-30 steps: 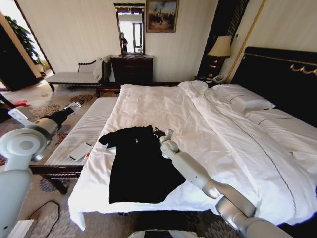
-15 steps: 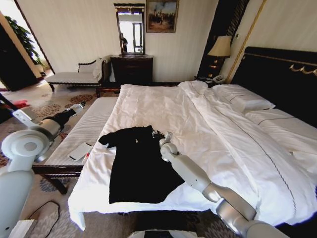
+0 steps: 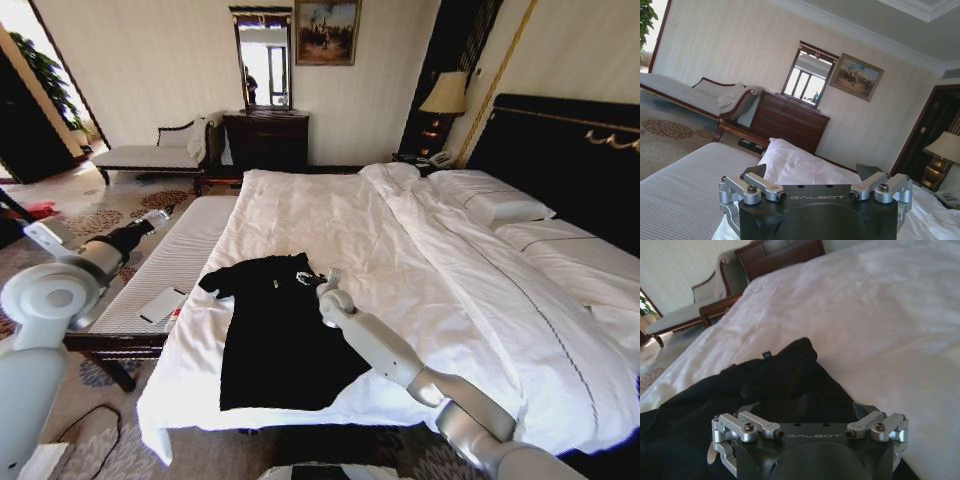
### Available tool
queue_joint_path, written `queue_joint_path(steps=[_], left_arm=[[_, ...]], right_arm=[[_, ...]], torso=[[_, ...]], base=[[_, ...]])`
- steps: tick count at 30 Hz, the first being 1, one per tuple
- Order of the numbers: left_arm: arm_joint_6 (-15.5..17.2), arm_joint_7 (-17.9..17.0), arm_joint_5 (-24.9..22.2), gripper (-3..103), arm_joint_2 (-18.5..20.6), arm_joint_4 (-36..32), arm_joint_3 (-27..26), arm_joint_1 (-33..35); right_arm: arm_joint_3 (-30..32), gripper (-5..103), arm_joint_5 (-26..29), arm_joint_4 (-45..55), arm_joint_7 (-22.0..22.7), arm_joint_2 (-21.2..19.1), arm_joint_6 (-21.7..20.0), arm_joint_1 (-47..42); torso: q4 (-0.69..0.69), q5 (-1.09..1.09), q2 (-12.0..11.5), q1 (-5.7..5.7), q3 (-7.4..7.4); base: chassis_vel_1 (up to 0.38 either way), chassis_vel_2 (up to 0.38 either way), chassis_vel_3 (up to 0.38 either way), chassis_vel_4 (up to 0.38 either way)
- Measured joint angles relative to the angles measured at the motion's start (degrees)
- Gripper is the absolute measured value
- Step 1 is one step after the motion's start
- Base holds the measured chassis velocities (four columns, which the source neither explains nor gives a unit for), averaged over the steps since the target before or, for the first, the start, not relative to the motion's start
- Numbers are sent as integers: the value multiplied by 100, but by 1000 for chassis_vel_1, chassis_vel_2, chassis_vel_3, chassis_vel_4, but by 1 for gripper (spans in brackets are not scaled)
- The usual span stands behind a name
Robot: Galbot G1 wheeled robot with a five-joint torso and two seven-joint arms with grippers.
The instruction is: Fold the clothes on the bed.
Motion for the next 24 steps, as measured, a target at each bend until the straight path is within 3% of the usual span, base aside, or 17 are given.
queue_joint_path(steps=[2,7,21,24], left_arm=[[3,1,-22,100,-26,-31,-10,-1],[9,5,-14,100,-69,-12,59,-49],[22,12,60,100,-61,114,136,-126],[22,12,67,100,-58,119,135,-116]], right_arm=[[12,100,279,-41,285,76,-220,74],[-60,100,435,-124,472,95,-429,161],[-83,102,236,-784,75,278,-329,446],[-111,93,128,-929,28,312,-323,519]], torso=[[1,0,0,0,0],[0,-1,0,0,0],[0,0,0,0,0],[1,0,0,0,0]], base=[[0,0,0,0],[0,0,0,0],[0,0,0,0],[0,0,0,0]])
